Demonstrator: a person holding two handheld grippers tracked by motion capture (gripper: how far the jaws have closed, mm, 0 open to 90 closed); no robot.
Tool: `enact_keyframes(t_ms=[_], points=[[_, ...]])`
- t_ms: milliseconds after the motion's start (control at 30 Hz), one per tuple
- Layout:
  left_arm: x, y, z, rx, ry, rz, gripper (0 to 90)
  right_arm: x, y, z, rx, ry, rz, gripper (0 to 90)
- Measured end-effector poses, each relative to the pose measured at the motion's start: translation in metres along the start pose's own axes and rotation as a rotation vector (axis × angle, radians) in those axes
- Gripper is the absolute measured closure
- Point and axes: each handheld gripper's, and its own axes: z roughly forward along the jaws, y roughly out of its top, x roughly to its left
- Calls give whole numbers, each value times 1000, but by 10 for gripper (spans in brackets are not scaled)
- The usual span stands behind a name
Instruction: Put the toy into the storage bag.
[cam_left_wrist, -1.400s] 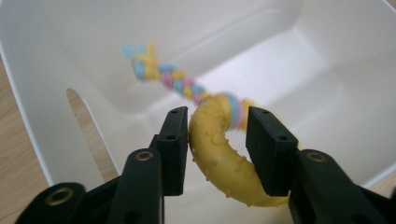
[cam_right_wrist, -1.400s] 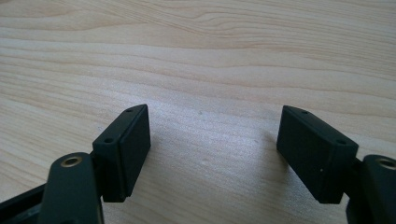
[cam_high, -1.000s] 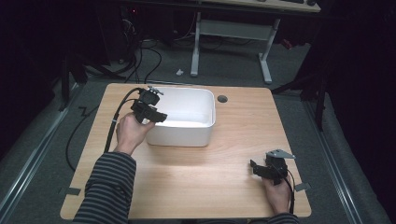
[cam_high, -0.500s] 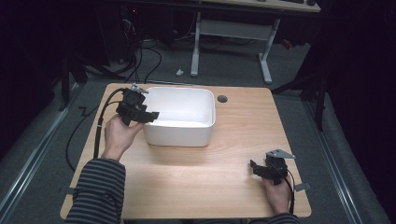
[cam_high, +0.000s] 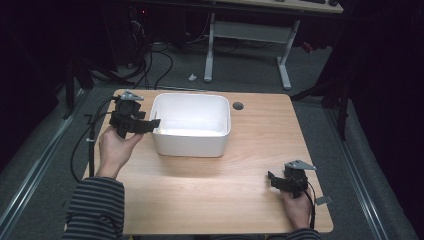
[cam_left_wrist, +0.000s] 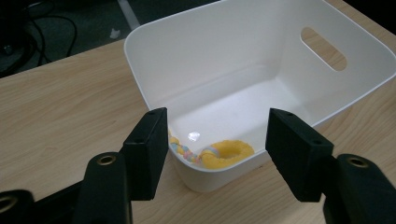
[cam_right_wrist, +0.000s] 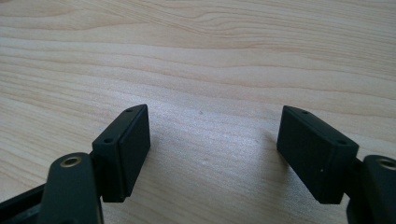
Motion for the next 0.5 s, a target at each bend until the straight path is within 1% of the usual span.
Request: enact_keyframes(t_ms=[133, 333, 500], points=[[2, -8, -6, -11, 10, 2, 390, 0, 0, 0, 1, 1, 0, 258], [6, -21, -17, -27, 17, -15, 381, 0, 0, 0, 0, 0, -1, 258], [10, -31, -27, -52, 21, -31, 381, 0, 0, 0, 0, 0, -3, 258]])
